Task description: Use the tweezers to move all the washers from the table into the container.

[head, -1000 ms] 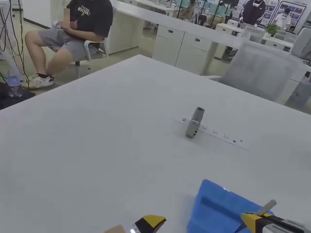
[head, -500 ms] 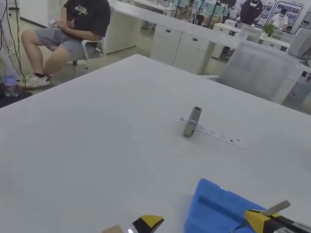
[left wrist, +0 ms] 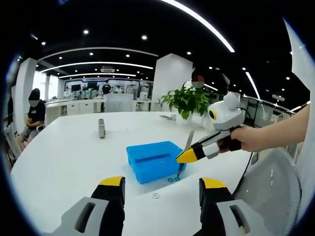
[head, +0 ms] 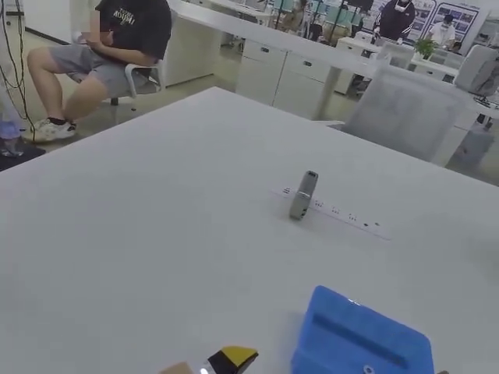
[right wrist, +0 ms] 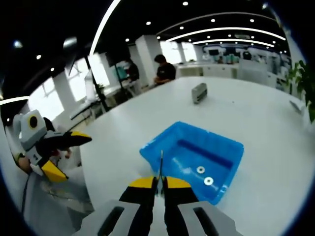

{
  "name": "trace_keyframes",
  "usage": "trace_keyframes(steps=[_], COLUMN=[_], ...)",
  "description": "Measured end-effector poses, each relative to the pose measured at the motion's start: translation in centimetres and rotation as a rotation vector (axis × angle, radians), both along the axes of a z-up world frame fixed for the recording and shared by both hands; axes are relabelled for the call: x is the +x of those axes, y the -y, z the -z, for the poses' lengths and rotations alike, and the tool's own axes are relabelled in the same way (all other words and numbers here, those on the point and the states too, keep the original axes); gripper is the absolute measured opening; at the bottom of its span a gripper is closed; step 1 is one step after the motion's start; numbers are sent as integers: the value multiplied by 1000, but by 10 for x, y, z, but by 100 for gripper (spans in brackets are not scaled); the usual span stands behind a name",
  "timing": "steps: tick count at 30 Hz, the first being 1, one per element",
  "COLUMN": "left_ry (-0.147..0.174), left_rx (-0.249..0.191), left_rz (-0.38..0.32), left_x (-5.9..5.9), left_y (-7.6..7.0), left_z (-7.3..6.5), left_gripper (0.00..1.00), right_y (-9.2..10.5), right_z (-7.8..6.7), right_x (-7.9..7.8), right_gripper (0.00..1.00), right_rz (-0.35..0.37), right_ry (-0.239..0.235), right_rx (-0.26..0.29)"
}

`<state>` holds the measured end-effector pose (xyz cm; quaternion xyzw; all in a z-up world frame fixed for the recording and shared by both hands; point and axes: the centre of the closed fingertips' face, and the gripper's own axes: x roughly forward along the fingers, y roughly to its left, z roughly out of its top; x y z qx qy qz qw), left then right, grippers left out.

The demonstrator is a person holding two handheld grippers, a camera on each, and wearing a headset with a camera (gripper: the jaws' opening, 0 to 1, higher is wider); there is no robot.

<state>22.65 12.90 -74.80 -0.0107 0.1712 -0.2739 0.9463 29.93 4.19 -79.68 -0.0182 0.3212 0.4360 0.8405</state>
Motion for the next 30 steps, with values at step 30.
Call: trace_keyframes(steps=[30], left_ry=[-13], left_rx=[23], left_rz=[9], left_x=[-2], left_y=[0], left_z=[3], left_gripper=[58], right_y=[8], right_z=[19], right_x=[8], right_gripper=[4], right_rz=[8], right_ry=[-17], right_rx=[-77])
